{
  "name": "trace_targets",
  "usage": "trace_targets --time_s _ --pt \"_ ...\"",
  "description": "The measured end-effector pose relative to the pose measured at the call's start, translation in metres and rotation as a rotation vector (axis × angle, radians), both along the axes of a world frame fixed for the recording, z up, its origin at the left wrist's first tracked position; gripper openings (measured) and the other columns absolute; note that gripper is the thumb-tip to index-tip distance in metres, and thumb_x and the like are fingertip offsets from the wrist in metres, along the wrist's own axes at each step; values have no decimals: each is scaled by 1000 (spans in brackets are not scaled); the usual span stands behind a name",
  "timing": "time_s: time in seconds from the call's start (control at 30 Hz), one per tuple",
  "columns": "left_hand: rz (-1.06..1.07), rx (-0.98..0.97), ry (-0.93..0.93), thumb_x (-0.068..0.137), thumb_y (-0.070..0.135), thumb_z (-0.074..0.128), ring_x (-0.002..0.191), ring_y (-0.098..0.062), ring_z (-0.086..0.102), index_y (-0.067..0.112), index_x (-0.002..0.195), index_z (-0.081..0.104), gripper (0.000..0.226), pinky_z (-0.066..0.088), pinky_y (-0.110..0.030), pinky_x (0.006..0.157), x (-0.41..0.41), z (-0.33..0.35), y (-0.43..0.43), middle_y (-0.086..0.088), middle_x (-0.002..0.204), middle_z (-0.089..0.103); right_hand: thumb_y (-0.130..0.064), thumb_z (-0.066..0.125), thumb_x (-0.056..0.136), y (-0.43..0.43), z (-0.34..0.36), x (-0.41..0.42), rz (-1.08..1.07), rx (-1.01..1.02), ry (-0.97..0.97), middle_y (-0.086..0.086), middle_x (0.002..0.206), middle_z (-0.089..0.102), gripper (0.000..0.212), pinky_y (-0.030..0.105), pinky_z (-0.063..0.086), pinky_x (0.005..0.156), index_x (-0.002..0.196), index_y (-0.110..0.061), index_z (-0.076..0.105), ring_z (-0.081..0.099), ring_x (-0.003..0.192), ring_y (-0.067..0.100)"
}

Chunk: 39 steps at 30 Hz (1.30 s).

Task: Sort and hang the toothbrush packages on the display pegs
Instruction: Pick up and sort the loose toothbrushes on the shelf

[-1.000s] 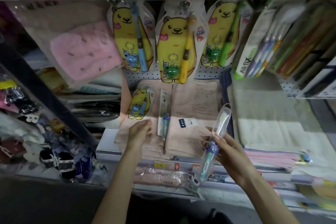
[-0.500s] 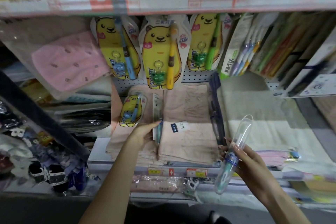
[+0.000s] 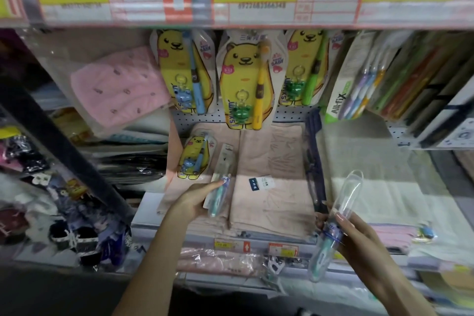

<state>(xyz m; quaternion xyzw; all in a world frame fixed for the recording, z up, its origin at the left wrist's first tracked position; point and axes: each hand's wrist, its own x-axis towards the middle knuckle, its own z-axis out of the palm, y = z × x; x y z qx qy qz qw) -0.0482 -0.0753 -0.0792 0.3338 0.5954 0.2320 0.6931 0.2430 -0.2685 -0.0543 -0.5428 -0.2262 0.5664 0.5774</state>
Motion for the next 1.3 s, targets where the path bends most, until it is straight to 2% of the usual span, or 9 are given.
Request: trace_targets --time_s 0.1,0.2,0.27,0.33,0.53,0.67,0.93,1.07,1.3 --pt "-7 -5 -70 52 40 91 97 -27 67 5 111 70 72 53 -38 90 -14 0 -14 -15 109 71 -58 93 25 4 -4 -8 8 -22 23 15 99 72 102 31 59 77 111 -11 68 71 88 22" --pt "-30 8 -102 73 30 79 82 -21 67 3 112 69 48 55 -26 66 -18 11 -32 -11 98 71 -58 93 29 8 -7 -20 49 -27 27 12 100 73 98 29 57 73 111 -10 69 71 89 22" --pt "-21 17 -120 83 21 70 74 -17 69 3 110 69 33 52 -21 55 -14 22 -49 -9 92 72 -48 90 50 13 -7 -27 74 -26 50 12 98 72 80 30 55 76 115 -8 68 68 88 23" --pt "-27 31 -153 85 18 68 77 -17 71 5 108 69 27 54 -23 59 -9 28 -67 -9 94 74 -31 73 72 18 -4 -35 64 -33 100 13 95 70 55 33 51 79 119 -5 65 66 86 23" --pt "-113 82 -244 67 26 83 97 -29 67 8 108 72 47 51 -40 86 27 42 -116 -16 106 71 -11 54 95 29 7 -46 71 -64 175 8 86 73 25 28 55 68 116 -2 62 69 75 17" --pt "-187 164 -286 70 24 80 106 -24 66 7 115 68 49 47 -35 89 59 50 -137 -11 111 71 -11 54 95 28 17 -46 83 -46 123 16 109 72 27 28 57 76 120 -2 61 70 99 26" --pt "-280 246 -314 72 17 75 107 -26 66 9 115 66 45 52 -36 90 119 56 -157 -11 112 71 -28 58 90 4 29 -4 26 23 63 19 113 70 36 39 53 85 120 -8 65 66 106 31" --pt "-321 276 -295 70 15 79 105 -24 67 7 114 65 47 52 -32 88 150 63 -167 -9 110 72 -34 60 87 -11 33 30 -9 61 52 23 113 68 41 41 52 86 119 -9 65 65 105 33" --pt "-379 312 -229 75 6 73 104 -21 68 6 113 65 39 52 -34 93 231 73 -196 -6 108 73 -26 69 72 -43 49 96 -66 101 9 10 93 73 46 25 54 66 112 -4 61 71 83 18"
